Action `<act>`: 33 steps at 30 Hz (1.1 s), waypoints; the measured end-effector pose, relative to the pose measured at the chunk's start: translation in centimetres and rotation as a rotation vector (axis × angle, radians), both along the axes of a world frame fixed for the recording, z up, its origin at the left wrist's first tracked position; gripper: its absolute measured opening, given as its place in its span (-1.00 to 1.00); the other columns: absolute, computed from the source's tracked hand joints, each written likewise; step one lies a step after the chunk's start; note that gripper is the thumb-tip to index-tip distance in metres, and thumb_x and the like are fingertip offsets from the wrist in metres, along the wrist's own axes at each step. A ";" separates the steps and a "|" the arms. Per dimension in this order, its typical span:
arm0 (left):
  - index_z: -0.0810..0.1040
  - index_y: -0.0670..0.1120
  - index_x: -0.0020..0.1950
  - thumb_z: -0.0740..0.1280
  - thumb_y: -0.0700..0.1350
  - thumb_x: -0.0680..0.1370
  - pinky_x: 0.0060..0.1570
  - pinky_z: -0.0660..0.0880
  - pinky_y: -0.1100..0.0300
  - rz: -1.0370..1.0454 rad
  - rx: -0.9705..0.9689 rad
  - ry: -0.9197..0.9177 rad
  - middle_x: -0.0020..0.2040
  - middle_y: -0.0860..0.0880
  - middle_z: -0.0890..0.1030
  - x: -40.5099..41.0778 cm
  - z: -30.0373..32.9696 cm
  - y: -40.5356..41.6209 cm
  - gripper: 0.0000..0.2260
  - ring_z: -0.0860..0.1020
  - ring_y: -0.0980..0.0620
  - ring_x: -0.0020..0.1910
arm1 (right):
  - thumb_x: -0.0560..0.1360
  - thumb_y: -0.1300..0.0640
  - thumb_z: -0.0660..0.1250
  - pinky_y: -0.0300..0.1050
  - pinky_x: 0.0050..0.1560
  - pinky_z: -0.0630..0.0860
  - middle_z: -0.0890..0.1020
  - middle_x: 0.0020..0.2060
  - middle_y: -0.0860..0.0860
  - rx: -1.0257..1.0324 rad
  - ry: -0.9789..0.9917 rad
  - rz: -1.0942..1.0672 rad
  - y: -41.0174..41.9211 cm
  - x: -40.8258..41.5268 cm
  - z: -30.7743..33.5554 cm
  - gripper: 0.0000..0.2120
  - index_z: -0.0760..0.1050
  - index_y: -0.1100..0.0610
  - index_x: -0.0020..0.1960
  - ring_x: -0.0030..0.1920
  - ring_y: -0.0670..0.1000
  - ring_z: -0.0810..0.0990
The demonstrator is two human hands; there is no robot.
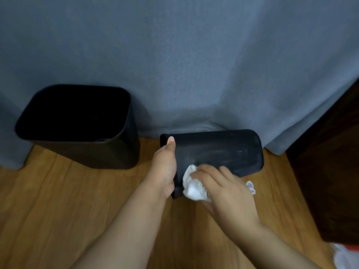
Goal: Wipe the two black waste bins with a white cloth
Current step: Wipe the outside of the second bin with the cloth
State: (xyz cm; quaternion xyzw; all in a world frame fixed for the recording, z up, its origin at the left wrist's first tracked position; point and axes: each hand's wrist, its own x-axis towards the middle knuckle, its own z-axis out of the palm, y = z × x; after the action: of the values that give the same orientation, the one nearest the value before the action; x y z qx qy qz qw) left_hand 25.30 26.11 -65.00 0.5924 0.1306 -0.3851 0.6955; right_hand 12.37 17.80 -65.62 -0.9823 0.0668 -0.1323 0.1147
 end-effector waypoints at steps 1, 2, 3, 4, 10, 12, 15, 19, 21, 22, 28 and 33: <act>0.56 -0.14 0.27 0.10 0.15 0.66 0.16 0.57 -0.10 0.006 0.012 0.004 0.08 -0.19 0.70 0.0 -0.1 0.0 -0.55 0.67 -0.17 0.07 | 0.23 0.13 0.52 -0.10 -0.31 0.49 0.59 0.06 -0.08 -0.004 -0.023 -0.044 -0.3 0.9 0.4 -0.58 0.56 0.02 0.08 -0.16 0.01 0.53; 0.56 -0.14 0.27 0.11 0.16 0.66 0.17 0.56 -0.12 0.009 0.024 0.004 0.09 -0.19 0.70 0.0 0.0 0.0 -0.55 0.67 -0.17 0.08 | 0.23 0.15 0.52 -0.10 -0.33 0.49 0.60 0.05 -0.06 -0.002 -0.043 -0.093 -0.5 1.8 0.8 -0.58 0.56 0.04 0.07 -0.16 0.03 0.54; 0.56 -0.13 0.28 0.11 0.16 0.66 0.18 0.56 -0.12 0.009 0.029 0.010 0.09 -0.18 0.69 0.0 0.0 -0.1 -0.55 0.67 -0.17 0.08 | 0.22 0.17 0.52 -0.10 -0.33 0.49 0.60 0.05 -0.05 0.007 -0.048 -0.131 -0.6 2.4 1.2 -0.58 0.56 0.05 0.07 -0.15 0.04 0.54; 0.55 -0.13 0.28 0.11 0.16 0.66 0.19 0.55 -0.12 0.003 0.034 0.011 0.10 -0.18 0.69 0.1 0.0 -0.1 -0.55 0.66 -0.17 0.09 | 0.22 0.17 0.51 -0.10 -0.32 0.50 0.60 0.05 -0.05 0.011 -0.043 -0.149 -0.6 2.6 1.3 -0.57 0.56 0.06 0.08 -0.14 0.04 0.54; 0.58 -0.15 0.20 0.12 0.14 0.67 0.16 0.57 -0.06 -0.003 0.014 -0.001 0.07 -0.19 0.70 0.3 -0.5 0.0 -0.58 0.67 -0.17 0.06 | 0.24 0.05 0.51 -0.20 -0.24 0.40 0.60 0.04 -0.13 -0.037 0.004 0.004 1.2 -0.8 -0.3 -0.59 0.57 -0.04 0.07 -0.17 -0.04 0.54; 0.57 -0.11 0.23 0.13 0.17 0.65 0.17 0.56 -0.06 -0.004 0.013 -0.012 0.12 -0.17 0.69 0.2 -0.5 0.0 -0.57 0.66 -0.15 0.09 | 0.25 0.07 0.48 -0.18 -0.27 0.46 0.60 0.04 -0.11 -0.012 0.011 -0.074 -0.5 -0.2 -0.3 -0.60 0.57 -0.02 0.08 -0.15 -0.02 0.55; 0.57 -0.06 0.19 0.09 0.14 0.67 -0.01 0.59 0.05 -0.019 -0.006 -0.034 0.06 -0.09 0.70 0.1 -0.3 0.1 -0.62 0.67 -0.06 0.04 | 0.38 0.13 0.35 -0.10 -0.12 0.48 0.54 0.06 -0.04 0.154 -0.014 -0.363 -5.1 0.6 -0.1 -0.66 0.51 0.03 0.16 -0.01 0.03 0.52; 0.55 0.03 0.10 0.08 0.15 0.67 -0.13 0.56 0.13 -0.043 -0.037 -0.038 0.03 -0.03 0.68 -0.2 0.1 0.2 -0.69 0.65 0.01 0.02 | 0.41 0.23 0.40 -0.15 -0.02 0.37 0.51 0.07 0.03 0.249 -0.031 -0.639 -8.4 -0.9 -0.3 -0.63 0.49 0.09 0.20 0.04 0.05 0.49; 0.56 0.02 0.08 0.09 0.15 0.67 -0.10 0.57 0.12 -0.034 -0.028 -0.033 0.03 -0.03 0.69 -0.2 0.1 0.2 -0.69 0.65 -0.01 0.02 | 0.39 0.22 0.42 -0.16 -0.03 0.38 0.50 0.05 -0.01 0.291 -0.020 -0.569 -6.8 -1.2 -0.5 -0.63 0.50 0.07 0.18 0.01 0.01 0.48; 0.56 0.01 0.09 0.09 0.14 0.67 -0.09 0.57 0.12 -0.036 -0.026 -0.033 0.03 -0.03 0.69 -0.2 0.1 0.2 -0.68 0.66 -0.01 0.02 | 0.39 0.21 0.43 -0.15 -0.04 0.40 0.49 0.04 -0.04 0.312 -0.007 -0.513 -5.9 -1.4 -0.7 -0.64 0.50 0.05 0.17 0.00 -0.01 0.48; 0.56 -0.04 0.20 0.08 0.13 0.68 -0.04 0.56 0.09 -0.031 -0.023 -0.028 0.07 -0.06 0.69 -0.3 0.3 -0.1 -0.64 0.66 -0.02 0.04 | 0.42 0.20 0.40 -0.17 -0.05 0.32 0.52 0.06 0.02 0.250 0.015 -0.626 -9.3 -1.3 -0.2 -0.66 0.51 0.08 0.18 0.03 0.03 0.49; 0.57 -0.09 0.22 0.08 0.12 0.68 0.05 0.57 0.04 -0.023 -0.008 -0.030 0.09 -0.10 0.70 0.0 -0.1 0.0 -0.61 0.67 -0.06 0.06 | 0.35 0.18 0.45 -0.12 -0.18 0.50 0.54 0.04 -0.13 0.244 -0.012 -0.402 -4.9 -0.9 -0.3 -0.63 0.51 -0.02 0.13 -0.03 -0.06 0.53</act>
State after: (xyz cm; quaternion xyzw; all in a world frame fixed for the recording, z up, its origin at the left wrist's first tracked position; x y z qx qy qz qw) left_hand 25.34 26.10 -65.09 0.5966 0.1118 -0.3847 0.6954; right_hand 11.49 12.87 -65.94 -0.9272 0.2758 -0.1493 0.2045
